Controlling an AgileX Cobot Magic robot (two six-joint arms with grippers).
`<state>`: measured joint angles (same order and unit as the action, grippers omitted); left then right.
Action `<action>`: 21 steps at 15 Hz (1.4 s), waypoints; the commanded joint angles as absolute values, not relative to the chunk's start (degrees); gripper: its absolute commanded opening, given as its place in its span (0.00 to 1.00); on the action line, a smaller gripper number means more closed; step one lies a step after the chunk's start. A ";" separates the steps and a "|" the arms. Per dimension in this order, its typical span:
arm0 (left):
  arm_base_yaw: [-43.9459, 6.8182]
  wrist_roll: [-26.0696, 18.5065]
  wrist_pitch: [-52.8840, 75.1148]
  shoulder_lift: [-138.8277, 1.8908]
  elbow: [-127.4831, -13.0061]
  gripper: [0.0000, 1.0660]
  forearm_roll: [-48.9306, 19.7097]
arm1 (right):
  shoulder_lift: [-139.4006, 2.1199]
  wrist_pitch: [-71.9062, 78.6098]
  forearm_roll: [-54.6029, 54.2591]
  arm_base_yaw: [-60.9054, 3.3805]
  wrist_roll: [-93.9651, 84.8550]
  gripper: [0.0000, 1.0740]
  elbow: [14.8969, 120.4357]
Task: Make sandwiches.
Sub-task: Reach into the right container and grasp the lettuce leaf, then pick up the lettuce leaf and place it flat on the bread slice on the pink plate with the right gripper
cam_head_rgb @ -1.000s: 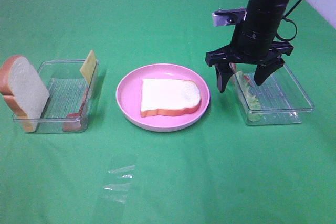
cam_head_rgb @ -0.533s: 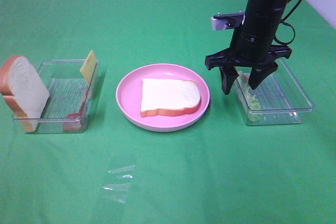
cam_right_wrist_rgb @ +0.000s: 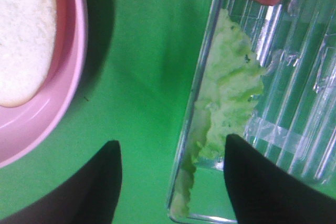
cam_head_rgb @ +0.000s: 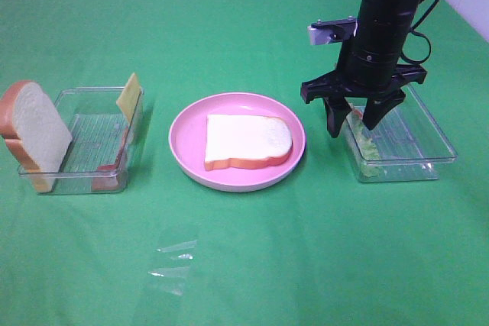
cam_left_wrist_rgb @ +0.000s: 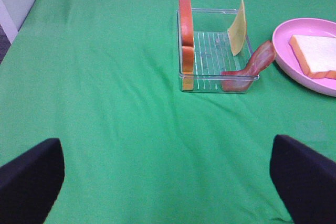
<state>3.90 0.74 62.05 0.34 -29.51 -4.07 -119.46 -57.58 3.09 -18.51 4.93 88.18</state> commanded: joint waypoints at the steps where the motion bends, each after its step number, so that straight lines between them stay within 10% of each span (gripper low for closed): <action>1: 3.95 0.86 61.42 0.97 -29.56 0.92 -4.58 | -119.52 -58.21 5.04 -18.33 5.21 0.46 88.29; 9: 3.95 0.86 61.42 0.97 -29.56 0.92 -4.58 | -119.63 -57.41 5.04 -18.33 5.44 0.01 88.29; 21: 3.95 0.86 61.42 0.97 -29.56 0.92 -4.58 | -106.11 -61.48 1.03 -18.45 4.01 0.00 88.29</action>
<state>3.90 0.74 62.05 0.34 -29.51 -4.07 -106.80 -60.68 1.60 -18.51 4.64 88.18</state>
